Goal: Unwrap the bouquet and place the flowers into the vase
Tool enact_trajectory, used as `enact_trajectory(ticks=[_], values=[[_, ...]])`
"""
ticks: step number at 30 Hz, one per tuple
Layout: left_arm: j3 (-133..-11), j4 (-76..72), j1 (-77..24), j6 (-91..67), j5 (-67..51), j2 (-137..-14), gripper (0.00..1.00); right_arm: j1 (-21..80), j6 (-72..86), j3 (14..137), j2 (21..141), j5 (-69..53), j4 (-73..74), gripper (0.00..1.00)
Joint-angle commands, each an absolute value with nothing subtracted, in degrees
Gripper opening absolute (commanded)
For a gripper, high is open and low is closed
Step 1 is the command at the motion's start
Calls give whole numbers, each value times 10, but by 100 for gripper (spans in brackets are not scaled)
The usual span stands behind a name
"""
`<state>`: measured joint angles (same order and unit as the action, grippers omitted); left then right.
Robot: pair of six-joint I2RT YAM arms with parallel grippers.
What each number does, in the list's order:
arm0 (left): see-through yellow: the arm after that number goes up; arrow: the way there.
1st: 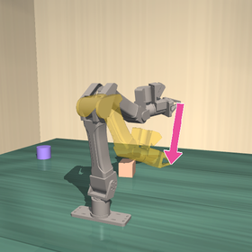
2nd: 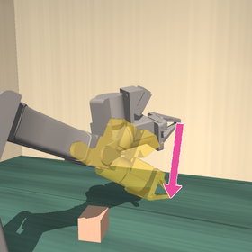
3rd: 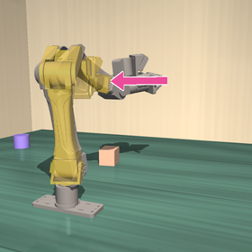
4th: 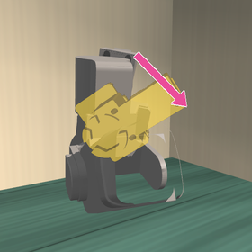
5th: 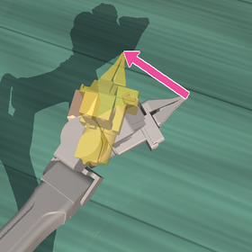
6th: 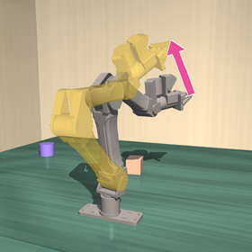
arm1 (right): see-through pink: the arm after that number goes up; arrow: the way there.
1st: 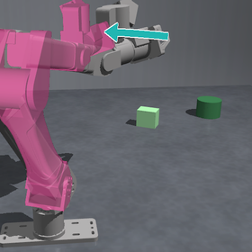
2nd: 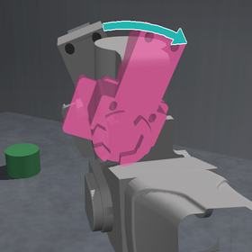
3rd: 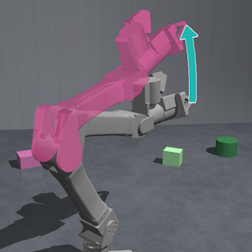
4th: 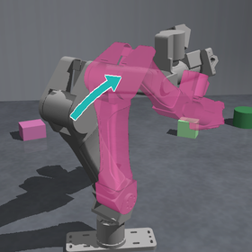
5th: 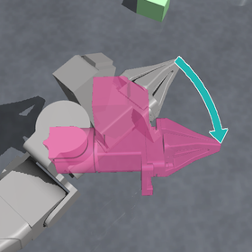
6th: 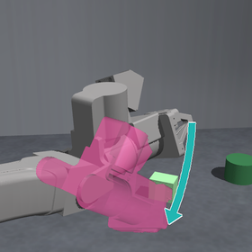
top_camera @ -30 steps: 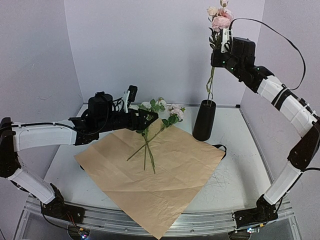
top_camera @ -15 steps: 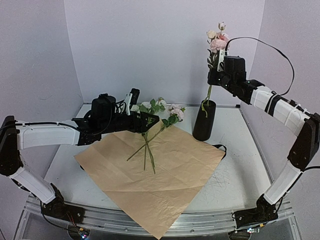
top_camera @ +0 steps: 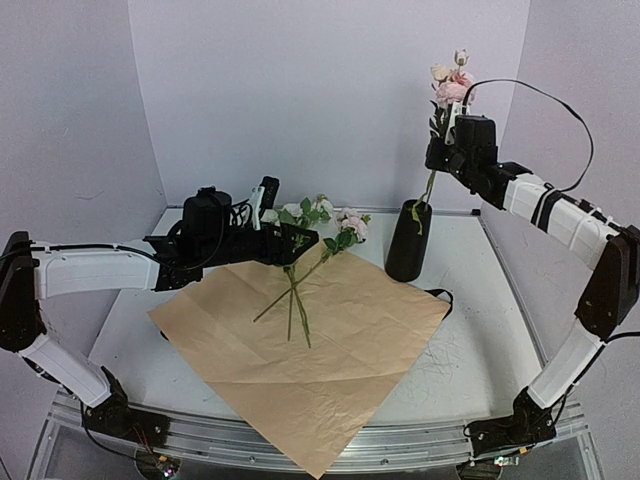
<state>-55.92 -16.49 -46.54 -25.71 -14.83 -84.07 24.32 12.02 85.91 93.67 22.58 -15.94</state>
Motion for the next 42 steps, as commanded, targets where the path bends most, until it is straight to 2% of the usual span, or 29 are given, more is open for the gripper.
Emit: enact_trajectory(ticks=[1,35,42], values=[[-588,-173,-464,-256,-149,-844,84,236,127,901,942,250,-197,0],[-583,-172,-464,-255,-148,-843,84,229,185,972,972,196,-196,1],[-580,-172,-464,-253,-145,-838,84,229,176,946,969,211,-196,0]])
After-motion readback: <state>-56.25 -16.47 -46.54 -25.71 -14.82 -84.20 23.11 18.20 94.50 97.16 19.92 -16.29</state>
